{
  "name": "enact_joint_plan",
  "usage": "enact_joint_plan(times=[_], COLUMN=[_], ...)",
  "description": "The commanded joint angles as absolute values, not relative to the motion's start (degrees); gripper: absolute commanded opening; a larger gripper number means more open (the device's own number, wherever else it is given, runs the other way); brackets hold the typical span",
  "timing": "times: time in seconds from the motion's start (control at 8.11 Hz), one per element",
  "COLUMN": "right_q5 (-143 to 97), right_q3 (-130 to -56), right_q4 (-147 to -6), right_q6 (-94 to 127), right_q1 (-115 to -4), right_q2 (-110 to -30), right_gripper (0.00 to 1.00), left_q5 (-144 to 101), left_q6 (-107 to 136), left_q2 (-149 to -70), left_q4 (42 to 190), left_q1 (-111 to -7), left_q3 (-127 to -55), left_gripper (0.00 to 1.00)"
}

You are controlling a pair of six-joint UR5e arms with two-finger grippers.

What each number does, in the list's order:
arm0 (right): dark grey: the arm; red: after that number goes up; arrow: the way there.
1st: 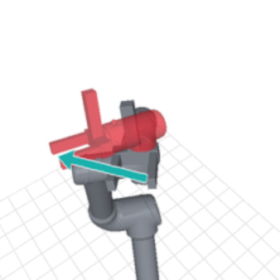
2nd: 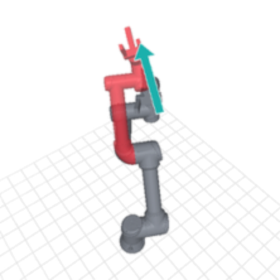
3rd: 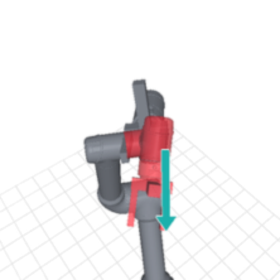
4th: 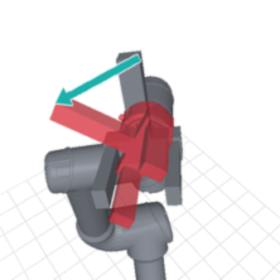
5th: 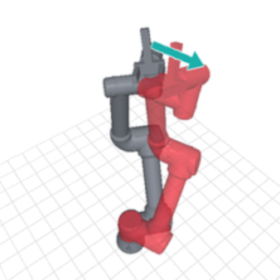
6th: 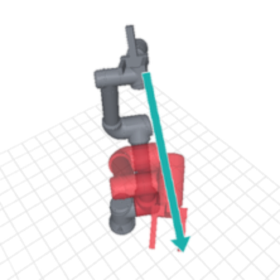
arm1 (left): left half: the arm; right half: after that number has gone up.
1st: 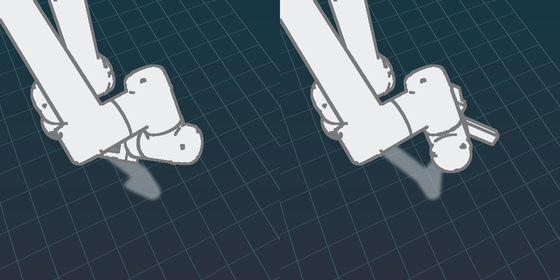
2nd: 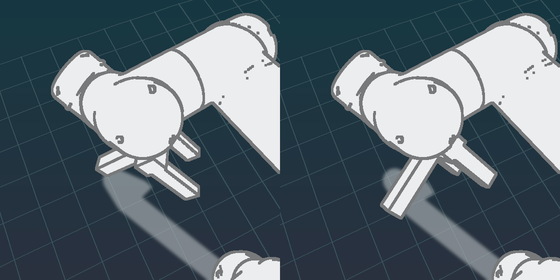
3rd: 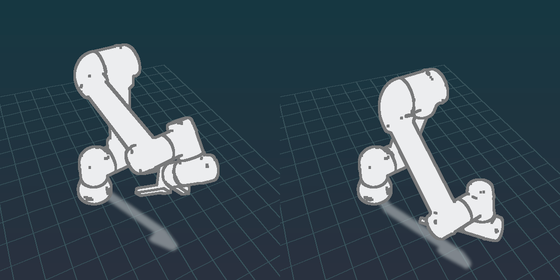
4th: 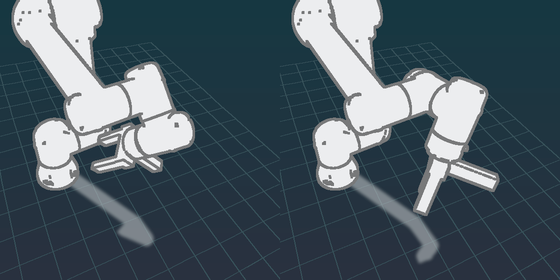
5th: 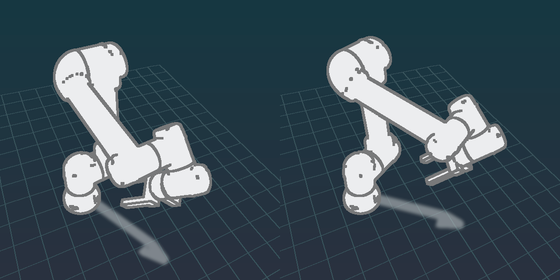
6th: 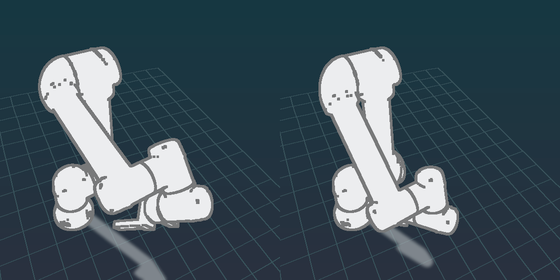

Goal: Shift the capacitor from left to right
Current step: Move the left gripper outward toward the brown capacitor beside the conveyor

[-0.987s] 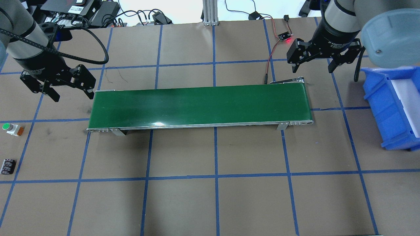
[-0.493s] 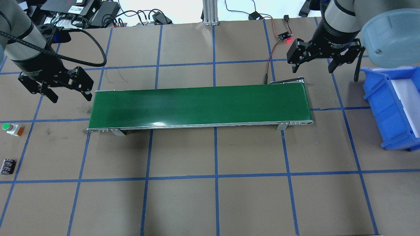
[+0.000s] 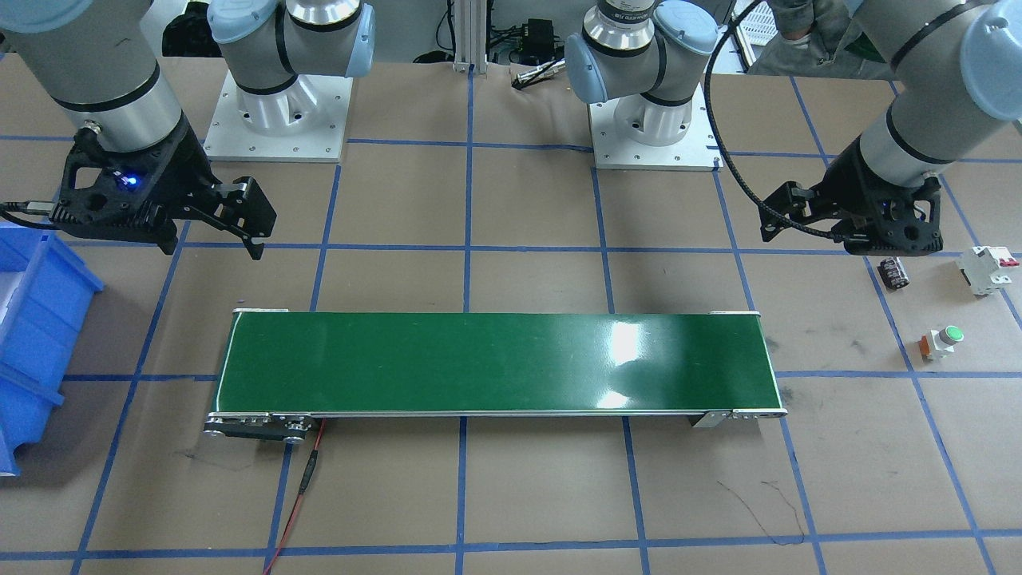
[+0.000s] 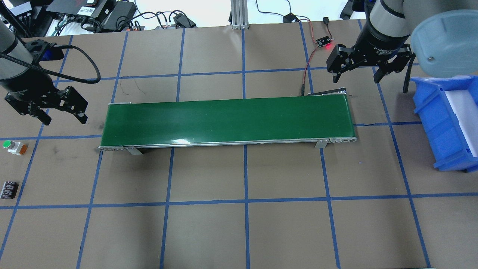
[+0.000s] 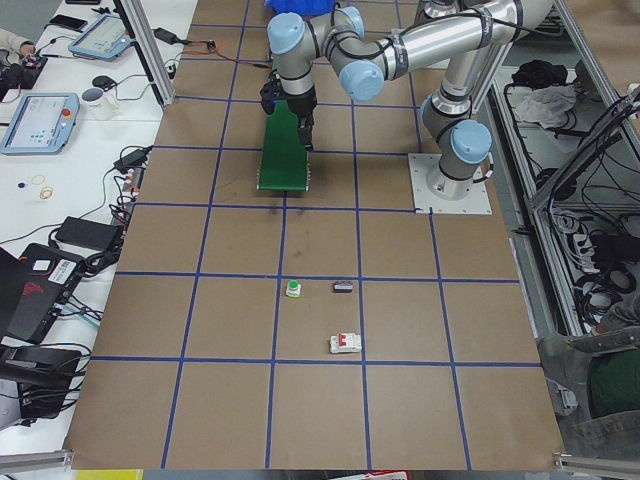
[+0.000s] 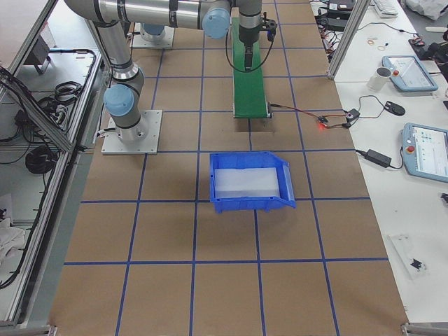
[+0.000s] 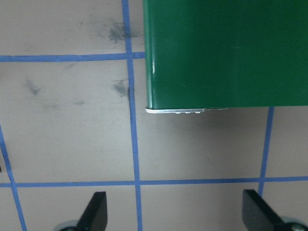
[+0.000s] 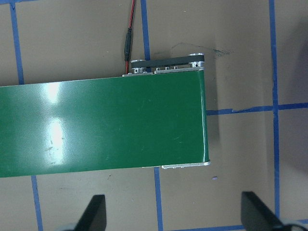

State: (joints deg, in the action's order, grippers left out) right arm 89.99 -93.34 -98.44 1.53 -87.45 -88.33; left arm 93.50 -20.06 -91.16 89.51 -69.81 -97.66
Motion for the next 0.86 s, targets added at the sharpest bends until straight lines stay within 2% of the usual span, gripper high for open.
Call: enact_joint_plan(times=[0.0, 0.74], right_q5=[90.0, 90.0], right_q3=[-93.34, -93.34], right_q4=[-98.44, -98.43], right_q6=[1.5, 1.58], right_q1=[-87.45, -87.45], right_q2=[-88.33, -88.33], right_gripper=[1.0, 1.0], left_q5=[93.52, 94.39], left_q6=[-32.22, -34.02], left_q2=[-93.08, -97.72], left_q4=[82.72, 75.77], left_q1=[-58.5, -43.88], left_q3=[-101.94, -103.45], left_gripper=[1.0, 1.0])
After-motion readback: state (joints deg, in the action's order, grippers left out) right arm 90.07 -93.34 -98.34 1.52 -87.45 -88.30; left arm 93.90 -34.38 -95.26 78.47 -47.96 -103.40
